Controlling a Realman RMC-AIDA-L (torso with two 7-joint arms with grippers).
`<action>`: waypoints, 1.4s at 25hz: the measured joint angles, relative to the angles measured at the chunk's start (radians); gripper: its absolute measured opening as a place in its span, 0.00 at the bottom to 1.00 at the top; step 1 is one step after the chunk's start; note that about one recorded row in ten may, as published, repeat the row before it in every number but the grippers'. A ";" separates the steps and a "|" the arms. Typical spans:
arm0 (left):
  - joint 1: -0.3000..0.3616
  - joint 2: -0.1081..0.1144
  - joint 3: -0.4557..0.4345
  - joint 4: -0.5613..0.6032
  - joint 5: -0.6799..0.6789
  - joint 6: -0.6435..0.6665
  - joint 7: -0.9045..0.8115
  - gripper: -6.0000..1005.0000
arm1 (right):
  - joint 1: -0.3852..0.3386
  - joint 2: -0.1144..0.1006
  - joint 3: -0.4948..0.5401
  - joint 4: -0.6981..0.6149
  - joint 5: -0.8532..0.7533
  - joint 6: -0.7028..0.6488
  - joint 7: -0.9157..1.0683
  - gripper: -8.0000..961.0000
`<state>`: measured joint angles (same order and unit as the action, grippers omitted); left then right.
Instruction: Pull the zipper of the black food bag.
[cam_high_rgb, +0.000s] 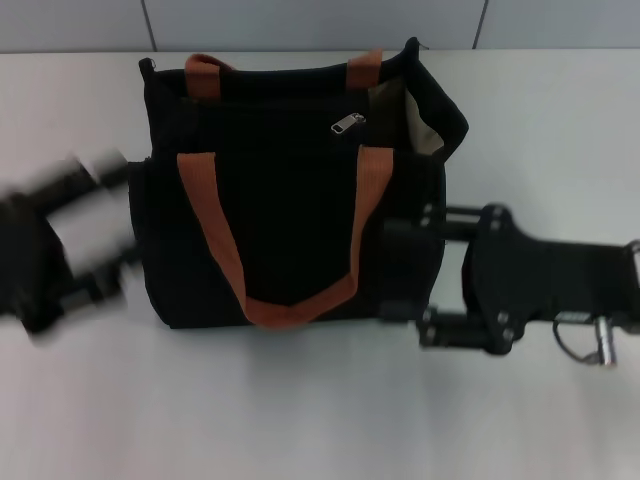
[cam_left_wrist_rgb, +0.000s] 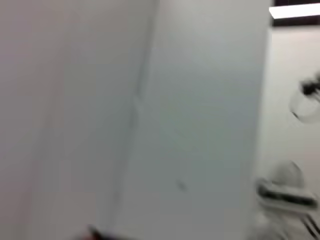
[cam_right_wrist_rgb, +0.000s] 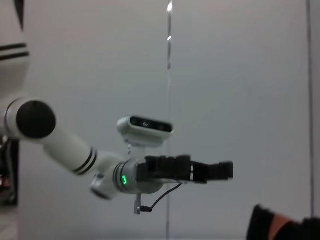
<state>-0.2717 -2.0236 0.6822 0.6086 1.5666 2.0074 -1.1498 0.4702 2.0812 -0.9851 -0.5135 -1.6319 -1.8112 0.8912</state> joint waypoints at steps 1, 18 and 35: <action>0.000 0.000 0.000 0.000 0.000 0.000 0.000 0.71 | 0.000 0.000 0.000 0.000 0.000 0.000 0.000 0.59; -0.044 -0.042 0.086 -0.090 0.278 -0.104 0.193 0.71 | 0.044 0.007 -0.109 0.138 -0.049 0.109 -0.041 0.74; -0.043 -0.043 0.088 -0.097 0.280 -0.140 0.199 0.71 | 0.046 0.008 -0.111 0.168 -0.023 0.133 -0.050 0.74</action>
<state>-0.3145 -2.0666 0.7701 0.5118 1.8469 1.8673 -0.9507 0.5166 2.0892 -1.0961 -0.3457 -1.6551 -1.6780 0.8412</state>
